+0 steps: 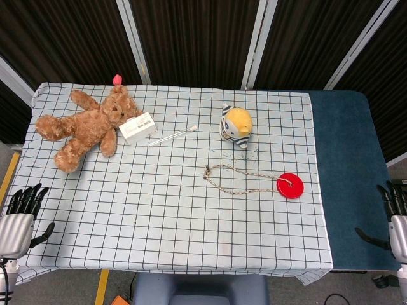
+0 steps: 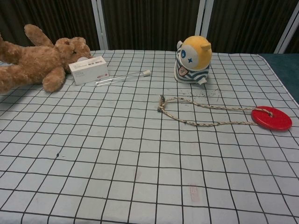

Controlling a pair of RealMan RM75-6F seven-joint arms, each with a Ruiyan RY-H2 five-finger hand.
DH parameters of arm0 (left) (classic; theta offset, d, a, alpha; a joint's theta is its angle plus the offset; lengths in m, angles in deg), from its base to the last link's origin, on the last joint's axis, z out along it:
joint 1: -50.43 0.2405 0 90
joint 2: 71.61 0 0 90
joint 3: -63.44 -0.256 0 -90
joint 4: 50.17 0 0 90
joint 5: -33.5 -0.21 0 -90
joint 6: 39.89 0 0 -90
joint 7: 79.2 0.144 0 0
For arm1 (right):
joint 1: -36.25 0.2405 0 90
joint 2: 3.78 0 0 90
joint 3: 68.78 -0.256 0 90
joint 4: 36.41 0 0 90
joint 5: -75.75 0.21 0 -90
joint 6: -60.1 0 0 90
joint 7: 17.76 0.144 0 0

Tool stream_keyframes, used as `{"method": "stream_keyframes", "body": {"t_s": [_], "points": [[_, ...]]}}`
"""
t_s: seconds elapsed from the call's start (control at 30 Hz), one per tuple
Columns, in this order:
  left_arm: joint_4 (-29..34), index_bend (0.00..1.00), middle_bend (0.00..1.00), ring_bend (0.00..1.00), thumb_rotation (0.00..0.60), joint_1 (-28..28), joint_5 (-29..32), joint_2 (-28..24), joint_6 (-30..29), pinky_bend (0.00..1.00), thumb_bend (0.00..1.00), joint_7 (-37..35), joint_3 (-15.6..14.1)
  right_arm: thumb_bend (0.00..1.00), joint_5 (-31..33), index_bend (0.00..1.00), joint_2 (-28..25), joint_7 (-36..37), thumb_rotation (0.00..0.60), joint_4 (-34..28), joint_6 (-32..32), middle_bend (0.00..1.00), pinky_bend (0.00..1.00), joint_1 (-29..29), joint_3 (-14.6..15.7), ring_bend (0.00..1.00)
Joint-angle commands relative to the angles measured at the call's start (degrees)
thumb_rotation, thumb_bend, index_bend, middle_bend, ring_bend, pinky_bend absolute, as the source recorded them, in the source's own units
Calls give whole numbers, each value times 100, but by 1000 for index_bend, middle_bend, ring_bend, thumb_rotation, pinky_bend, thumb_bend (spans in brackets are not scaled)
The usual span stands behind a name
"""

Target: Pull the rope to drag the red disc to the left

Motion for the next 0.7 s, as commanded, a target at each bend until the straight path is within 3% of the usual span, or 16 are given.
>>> {"method": "stream_keyframes", "body": {"t_s": [0.03, 0.3, 0.5, 0.7], "points": [[-18, 0, 0, 0, 600, -8, 27, 22, 13, 0, 333, -22, 15, 29, 2, 0, -13, -29, 600, -24, -6, 0, 0, 5, 1, 0], [108, 0, 0, 0, 600, -292, -277, 45, 217, 0, 332, 124, 18, 29, 22, 0, -91, -69, 600, -121, 49, 0, 0, -6, -37, 0], [399, 0, 0, 0, 600, -1215, -564, 246, 1168, 0, 338, 462, 261, 28, 72, 0, -206, -110, 600, -221, 143, 0, 0, -42, -98, 0], [310, 0, 0, 0, 600, -2208, -540, 865, 2202, 0, 347, 943, 582, 29, 134, 0, -283, -112, 600, -257, 132, 0, 0, -39, -141, 0]]}}
